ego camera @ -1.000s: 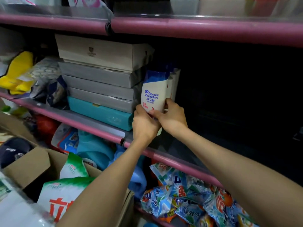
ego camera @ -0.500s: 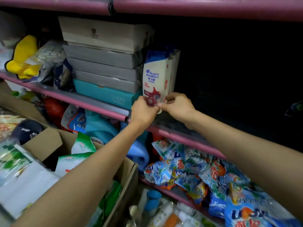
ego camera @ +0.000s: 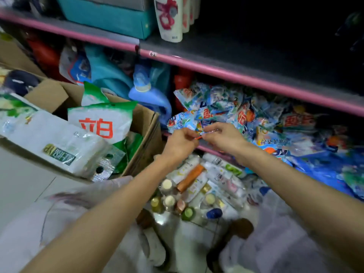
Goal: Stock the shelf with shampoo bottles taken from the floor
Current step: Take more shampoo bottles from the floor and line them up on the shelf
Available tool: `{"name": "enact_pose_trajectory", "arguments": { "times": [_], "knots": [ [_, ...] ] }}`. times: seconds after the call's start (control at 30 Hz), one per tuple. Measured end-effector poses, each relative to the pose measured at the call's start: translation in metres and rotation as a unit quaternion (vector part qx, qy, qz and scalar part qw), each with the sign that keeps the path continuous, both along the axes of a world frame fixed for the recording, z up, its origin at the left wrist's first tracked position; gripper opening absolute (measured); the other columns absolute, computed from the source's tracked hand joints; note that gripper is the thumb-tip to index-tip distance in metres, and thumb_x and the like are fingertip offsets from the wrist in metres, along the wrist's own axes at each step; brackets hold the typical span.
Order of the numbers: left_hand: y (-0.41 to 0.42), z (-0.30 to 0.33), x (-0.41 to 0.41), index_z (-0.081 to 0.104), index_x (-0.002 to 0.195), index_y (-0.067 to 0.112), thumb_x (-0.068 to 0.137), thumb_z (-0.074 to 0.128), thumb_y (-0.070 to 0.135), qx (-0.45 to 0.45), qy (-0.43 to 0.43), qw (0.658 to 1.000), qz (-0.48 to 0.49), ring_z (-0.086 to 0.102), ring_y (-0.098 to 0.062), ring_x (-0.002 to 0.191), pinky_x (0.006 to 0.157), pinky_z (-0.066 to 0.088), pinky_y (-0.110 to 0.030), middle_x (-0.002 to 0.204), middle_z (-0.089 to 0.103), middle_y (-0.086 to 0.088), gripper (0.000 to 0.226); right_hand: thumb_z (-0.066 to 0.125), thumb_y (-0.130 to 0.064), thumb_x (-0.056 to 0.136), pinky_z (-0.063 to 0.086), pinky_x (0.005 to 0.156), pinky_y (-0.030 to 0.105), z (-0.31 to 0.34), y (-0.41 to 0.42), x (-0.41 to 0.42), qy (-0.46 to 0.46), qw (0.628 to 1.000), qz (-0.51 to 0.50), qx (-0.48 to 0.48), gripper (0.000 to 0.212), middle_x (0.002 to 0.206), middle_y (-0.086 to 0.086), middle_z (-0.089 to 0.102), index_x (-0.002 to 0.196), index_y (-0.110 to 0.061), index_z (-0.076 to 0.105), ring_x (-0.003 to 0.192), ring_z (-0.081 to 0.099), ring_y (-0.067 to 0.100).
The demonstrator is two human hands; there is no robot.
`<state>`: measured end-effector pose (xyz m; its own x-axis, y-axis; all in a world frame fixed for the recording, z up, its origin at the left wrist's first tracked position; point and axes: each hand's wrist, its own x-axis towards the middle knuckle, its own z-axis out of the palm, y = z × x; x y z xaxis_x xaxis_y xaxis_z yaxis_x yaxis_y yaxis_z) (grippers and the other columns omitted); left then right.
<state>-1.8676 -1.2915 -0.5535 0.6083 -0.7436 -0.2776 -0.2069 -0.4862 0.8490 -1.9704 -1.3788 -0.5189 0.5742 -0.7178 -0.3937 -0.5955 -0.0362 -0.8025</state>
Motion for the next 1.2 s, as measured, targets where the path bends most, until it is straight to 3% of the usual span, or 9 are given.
{"name": "enact_pose_trajectory", "arguments": {
  "times": [0.17,0.3,0.47,0.53,0.7,0.8,1.0,1.1,1.2],
  "knots": [
    [0.009,-0.069,-0.041,0.067,0.096,0.012,0.085,0.059,0.007,0.085,0.052,0.994,-0.038,0.059,-0.016,0.088,0.067,0.038,-0.016,0.092,0.064,-0.001,0.015,0.066,-0.019,0.086,0.047,0.09,0.034,-0.083,0.004,-0.045,0.085,0.995,-0.038,0.038,0.028,0.101,0.005,0.061,0.112,-0.008,0.064,0.095,0.058,0.02],
    [0.007,-0.116,-0.064,0.065,0.103,0.014,0.085,0.06,0.013,0.157,0.055,0.983,-0.072,0.062,-0.023,0.099,0.085,0.047,-0.026,0.106,0.067,-0.005,0.019,0.062,-0.021,0.087,0.044,0.092,0.031,-0.136,-0.009,-0.092,0.224,0.973,-0.048,-0.011,0.039,0.125,0.013,0.06,0.124,-0.009,0.057,0.114,0.056,0.029],
    [-0.001,-0.151,-0.088,0.065,0.106,0.013,0.086,0.059,0.014,0.178,0.03,0.975,-0.127,0.06,-0.02,0.107,0.088,0.044,-0.024,0.114,0.067,-0.003,0.021,0.059,-0.028,0.084,0.04,0.099,0.042,-0.168,-0.023,-0.159,0.409,0.891,-0.055,-0.188,0.05,0.135,0.013,0.045,0.131,-0.016,0.046,0.123,0.045,0.032],
    [-0.007,-0.157,-0.097,0.065,0.108,0.013,0.086,0.056,0.012,0.178,0.022,0.973,-0.145,0.059,-0.02,0.109,0.09,0.044,-0.025,0.115,0.066,-0.002,0.024,0.059,-0.032,0.085,0.038,0.097,0.045,-0.174,-0.023,-0.18,0.452,0.869,-0.073,-0.187,0.054,0.135,0.014,0.042,0.133,-0.02,0.039,0.123,0.043,0.034],
    [-0.02,-0.163,-0.127,0.064,0.112,0.012,0.086,0.058,0.011,0.153,0.044,0.972,-0.172,0.058,-0.019,0.109,0.091,0.045,-0.026,0.118,0.064,-0.004,0.027,0.064,-0.02,0.088,0.044,0.09,0.043,-0.189,-0.028,-0.198,0.338,0.925,-0.159,-0.077,0.057,0.133,0.019,0.042,0.135,-0.013,0.033,0.114,0.052,0.039],
    [-0.032,-0.162,-0.146,0.057,0.122,0.011,0.085,0.061,0.013,0.139,0.055,0.967,-0.207,0.055,-0.022,0.114,0.094,0.046,-0.031,0.126,0.059,-0.007,0.037,0.063,-0.02,0.089,0.044,0.089,0.043,-0.191,-0.031,-0.201,0.326,0.93,-0.142,-0.094,0.049,0.129,0.019,0.047,0.131,-0.009,0.038,0.111,0.054,0.039],
    [-0.07,-0.171,-0.183,0.032,0.143,0.022,0.076,0.075,0.013,0.137,0.064,0.939,-0.309,0.044,-0.024,0.128,0.1,0.043,-0.037,0.141,0.044,-0.005,0.081,0.06,-0.014,0.089,0.047,0.084,0.033,-0.182,-0.021,-0.206,0.303,0.939,-0.049,-0.154,0.042,0.127,0.008,0.05,0.128,-0.017,0.045,0.108,0.057,0.027],
    [-0.084,-0.178,-0.197,0.042,0.134,0.023,0.072,0.079,0.019,0.126,0.064,0.935,-0.325,0.05,-0.022,0.12,0.099,0.045,-0.04,0.132,0.052,-0.002,0.073,0.065,-0.017,0.087,0.042,0.078,0.022,-0.166,-0.02,-0.206,0.254,0.948,-0.054,-0.182,0.043,0.123,0.001,0.054,0.126,-0.02,0.048,0.105,0.055,0.017],
    [-0.091,-0.182,-0.197,0.052,0.122,0.022,0.071,0.08,0.024,0.086,0.057,0.944,-0.313,0.056,-0.02,0.109,0.094,0.048,-0.039,0.119,0.062,-0.002,0.058,0.07,-0.021,0.084,0.044,0.083,0.023,-0.153,-0.026,-0.208,0.23,0.959,-0.051,-0.159,0.042,0.116,-0.004,0.057,0.122,-0.022,0.054,0.105,0.054,0.013]
  ]
}}
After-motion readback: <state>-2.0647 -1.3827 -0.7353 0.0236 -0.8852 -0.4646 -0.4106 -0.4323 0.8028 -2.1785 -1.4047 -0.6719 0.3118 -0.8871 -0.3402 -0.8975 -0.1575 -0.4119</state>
